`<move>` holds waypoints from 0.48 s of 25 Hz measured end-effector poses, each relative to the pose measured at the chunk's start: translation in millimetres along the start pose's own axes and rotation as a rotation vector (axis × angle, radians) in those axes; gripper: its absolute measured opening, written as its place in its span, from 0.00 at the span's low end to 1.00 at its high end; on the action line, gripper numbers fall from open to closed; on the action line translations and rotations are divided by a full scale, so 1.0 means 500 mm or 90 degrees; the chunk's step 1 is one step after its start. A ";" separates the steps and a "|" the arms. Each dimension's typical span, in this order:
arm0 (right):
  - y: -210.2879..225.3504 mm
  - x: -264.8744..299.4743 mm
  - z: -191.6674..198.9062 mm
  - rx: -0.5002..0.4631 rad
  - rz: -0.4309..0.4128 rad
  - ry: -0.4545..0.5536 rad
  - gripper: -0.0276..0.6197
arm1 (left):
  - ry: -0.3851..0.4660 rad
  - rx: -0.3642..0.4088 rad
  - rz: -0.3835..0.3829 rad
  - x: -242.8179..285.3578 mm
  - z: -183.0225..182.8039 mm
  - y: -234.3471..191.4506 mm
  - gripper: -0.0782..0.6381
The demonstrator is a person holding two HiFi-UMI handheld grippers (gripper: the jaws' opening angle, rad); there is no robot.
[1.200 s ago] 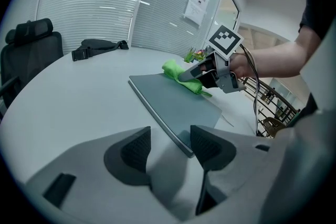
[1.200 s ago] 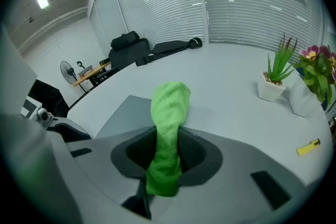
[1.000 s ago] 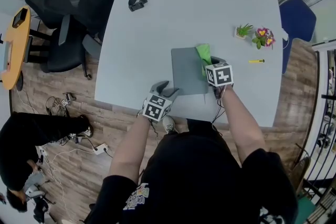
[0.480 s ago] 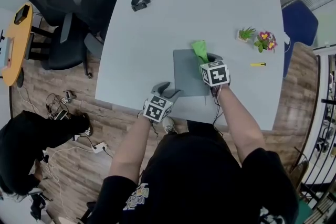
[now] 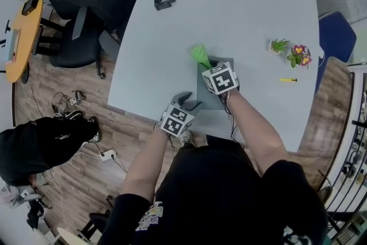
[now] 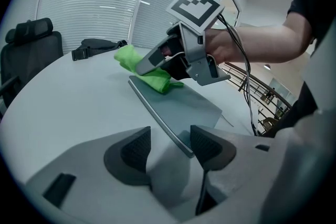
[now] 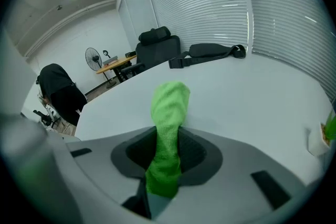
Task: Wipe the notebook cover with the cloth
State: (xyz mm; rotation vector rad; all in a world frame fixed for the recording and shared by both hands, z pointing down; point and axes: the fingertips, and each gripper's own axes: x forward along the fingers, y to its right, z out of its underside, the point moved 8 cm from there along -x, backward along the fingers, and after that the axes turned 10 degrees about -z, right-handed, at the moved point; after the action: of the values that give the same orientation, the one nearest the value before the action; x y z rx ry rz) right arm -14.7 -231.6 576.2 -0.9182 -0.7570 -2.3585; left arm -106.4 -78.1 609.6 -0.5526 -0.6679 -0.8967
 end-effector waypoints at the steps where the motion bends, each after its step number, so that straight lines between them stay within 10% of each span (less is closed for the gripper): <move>1: -0.006 0.011 -0.003 -0.007 -0.007 -0.007 0.21 | 0.001 0.000 0.000 0.000 -0.001 0.000 0.44; 12: 0.007 0.034 0.000 -0.020 -0.007 -0.054 0.21 | 0.001 0.000 0.001 -0.003 0.000 0.000 0.44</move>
State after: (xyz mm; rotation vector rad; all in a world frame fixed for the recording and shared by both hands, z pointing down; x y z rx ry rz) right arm -23.8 -238.2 589.5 -1.0357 -0.7614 -2.3599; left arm -107.2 -77.4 608.4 -0.5516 -0.6663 -0.8953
